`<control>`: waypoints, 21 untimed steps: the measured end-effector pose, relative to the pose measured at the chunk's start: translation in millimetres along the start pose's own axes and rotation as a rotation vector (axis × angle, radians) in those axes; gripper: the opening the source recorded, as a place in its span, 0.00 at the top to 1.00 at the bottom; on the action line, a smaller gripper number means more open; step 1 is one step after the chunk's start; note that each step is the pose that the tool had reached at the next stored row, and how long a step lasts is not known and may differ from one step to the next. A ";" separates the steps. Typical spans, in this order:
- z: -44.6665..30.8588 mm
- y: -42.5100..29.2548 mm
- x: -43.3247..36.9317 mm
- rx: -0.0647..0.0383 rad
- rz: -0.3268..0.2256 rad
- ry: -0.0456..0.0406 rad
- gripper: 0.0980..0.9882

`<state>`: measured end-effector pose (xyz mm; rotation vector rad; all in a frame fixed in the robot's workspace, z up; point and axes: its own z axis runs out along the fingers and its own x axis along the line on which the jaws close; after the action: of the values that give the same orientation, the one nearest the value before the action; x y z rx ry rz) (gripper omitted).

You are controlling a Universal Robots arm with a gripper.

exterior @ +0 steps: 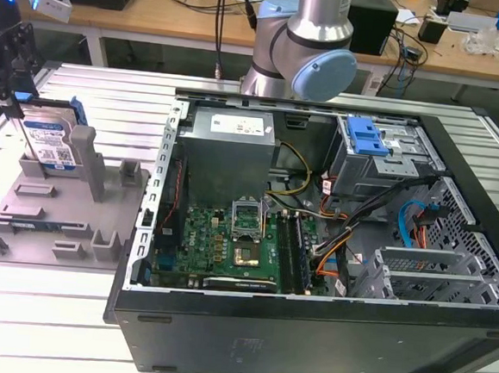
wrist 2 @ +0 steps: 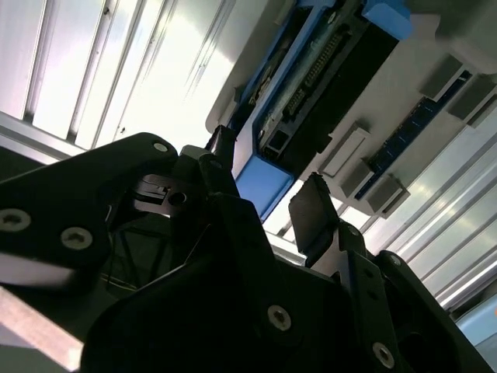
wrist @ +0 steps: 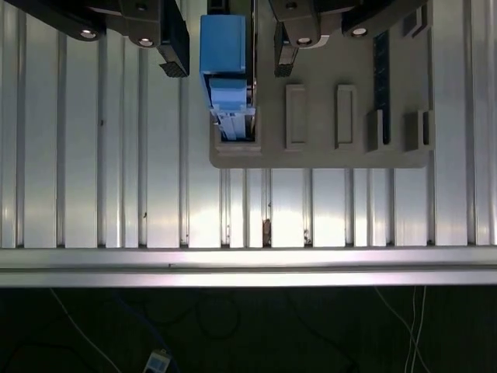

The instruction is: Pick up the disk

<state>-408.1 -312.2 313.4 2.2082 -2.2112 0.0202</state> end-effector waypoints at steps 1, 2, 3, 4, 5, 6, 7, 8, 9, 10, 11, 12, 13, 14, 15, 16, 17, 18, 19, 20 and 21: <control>0.8 0.0 0.0 0.000 -0.001 0.0000 0.48; 1.5 0.0 -0.1 0.000 -0.002 0.0000 0.48; 2.3 0.0 -0.1 0.000 -0.003 0.0000 0.48; 3.0 0.0 -0.1 0.000 -0.004 0.0000 0.48; 3.8 0.0 -0.1 0.000 -0.005 0.0000 0.48; 4.5 0.0 -0.1 0.000 -0.006 0.0000 0.48; 5.5 0.0 -0.1 0.000 -0.007 0.0000 0.48; 6.2 0.0 -0.1 0.000 -0.007 0.0000 0.48; 6.9 0.0 -0.1 0.000 -0.008 0.0000 0.48; 7.9 0.0 -0.2 0.000 -0.010 0.0000 0.48; 8.4 0.0 -0.2 0.000 -0.010 0.0001 0.48; 8.9 0.0 -0.2 0.000 -0.011 0.0001 0.48; 9.6 0.0 -0.2 0.000 -0.012 0.0001 0.48; 10.2 0.0 -0.2 0.000 -0.013 0.0000 0.48; 11.0 0.0 -0.2 0.000 -0.014 0.0001 0.48; 11.9 0.0 -0.3 0.000 -0.015 0.0000 0.48; 12.6 0.0 -0.3 0.000 -0.015 0.0000 0.48; 13.0 0.0 -0.3 0.000 -0.016 0.0001 0.48; 13.4 0.0 -0.3 0.000 -0.016 0.0000 0.50; 13.8 0.0 -0.3 0.000 -0.016 0.0001 0.57; 14.2 0.0 -0.3 0.000 -0.016 0.0001 0.57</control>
<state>-408.1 -312.2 299.3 2.2264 -2.1930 0.0205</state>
